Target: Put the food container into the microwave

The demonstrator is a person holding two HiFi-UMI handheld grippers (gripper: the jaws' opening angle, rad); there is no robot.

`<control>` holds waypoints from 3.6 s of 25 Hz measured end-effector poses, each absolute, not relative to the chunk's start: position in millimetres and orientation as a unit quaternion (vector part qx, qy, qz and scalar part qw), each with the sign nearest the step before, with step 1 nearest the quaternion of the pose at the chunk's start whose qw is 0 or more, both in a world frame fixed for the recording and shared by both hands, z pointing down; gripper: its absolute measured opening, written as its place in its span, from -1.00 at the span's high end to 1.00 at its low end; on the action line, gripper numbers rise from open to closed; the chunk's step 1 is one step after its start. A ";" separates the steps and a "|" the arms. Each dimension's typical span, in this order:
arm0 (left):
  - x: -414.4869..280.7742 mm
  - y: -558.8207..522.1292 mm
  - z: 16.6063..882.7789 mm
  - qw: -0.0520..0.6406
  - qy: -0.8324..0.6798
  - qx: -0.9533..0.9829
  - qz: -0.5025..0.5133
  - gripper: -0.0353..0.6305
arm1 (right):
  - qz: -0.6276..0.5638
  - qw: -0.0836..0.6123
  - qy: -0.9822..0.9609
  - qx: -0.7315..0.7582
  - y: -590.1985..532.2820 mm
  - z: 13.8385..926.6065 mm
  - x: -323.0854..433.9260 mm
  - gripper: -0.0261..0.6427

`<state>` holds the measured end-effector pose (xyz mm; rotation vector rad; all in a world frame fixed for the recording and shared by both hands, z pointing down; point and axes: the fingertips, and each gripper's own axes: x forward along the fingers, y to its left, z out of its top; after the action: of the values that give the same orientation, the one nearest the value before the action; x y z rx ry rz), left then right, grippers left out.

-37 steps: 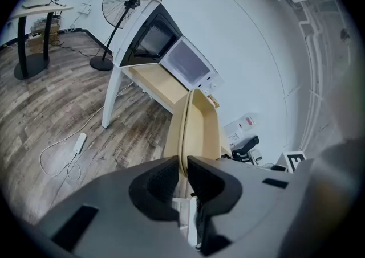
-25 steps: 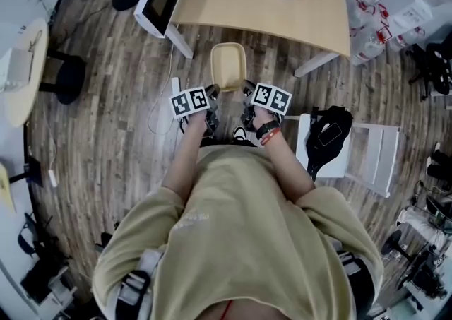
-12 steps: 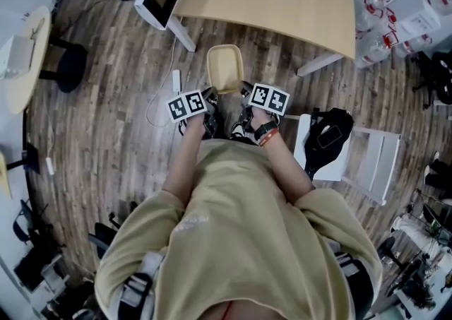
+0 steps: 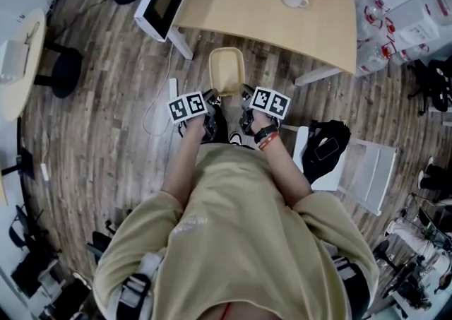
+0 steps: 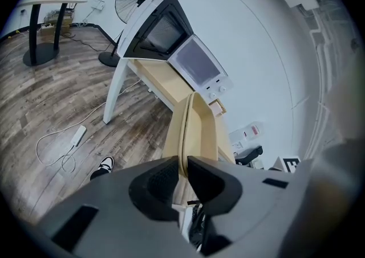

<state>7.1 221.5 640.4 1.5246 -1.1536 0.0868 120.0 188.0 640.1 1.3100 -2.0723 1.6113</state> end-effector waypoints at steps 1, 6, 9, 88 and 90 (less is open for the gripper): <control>4.6 212.5 639.0 0.576 -0.492 0.652 0.036 0.71 | 0.545 0.104 -0.703 0.446 179.6 638.6 117.6 0.77; -8.1 170.8 635.6 0.580 -0.485 0.653 0.031 0.71 | 0.541 0.104 -0.703 0.451 137.0 632.3 104.4 0.77; -18.5 145.7 630.3 0.576 -0.486 0.656 0.030 0.71 | 0.539 0.101 -0.703 0.453 111.2 629.6 93.6 0.77; -70.7 -181.0 620.9 0.539 -0.438 0.717 0.063 0.71 | 0.510 0.056 -0.699 0.499 -189.6 615.9 43.7 0.77; -71.0 -185.5 617.8 0.541 -0.439 0.715 0.060 0.71 | 0.510 0.052 -0.701 0.496 -193.9 612.6 43.6 0.77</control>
<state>-71.0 -185.5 617.8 1.6979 -1.0438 0.1416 43.6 -193.9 612.6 1.5100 -2.1313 1.5523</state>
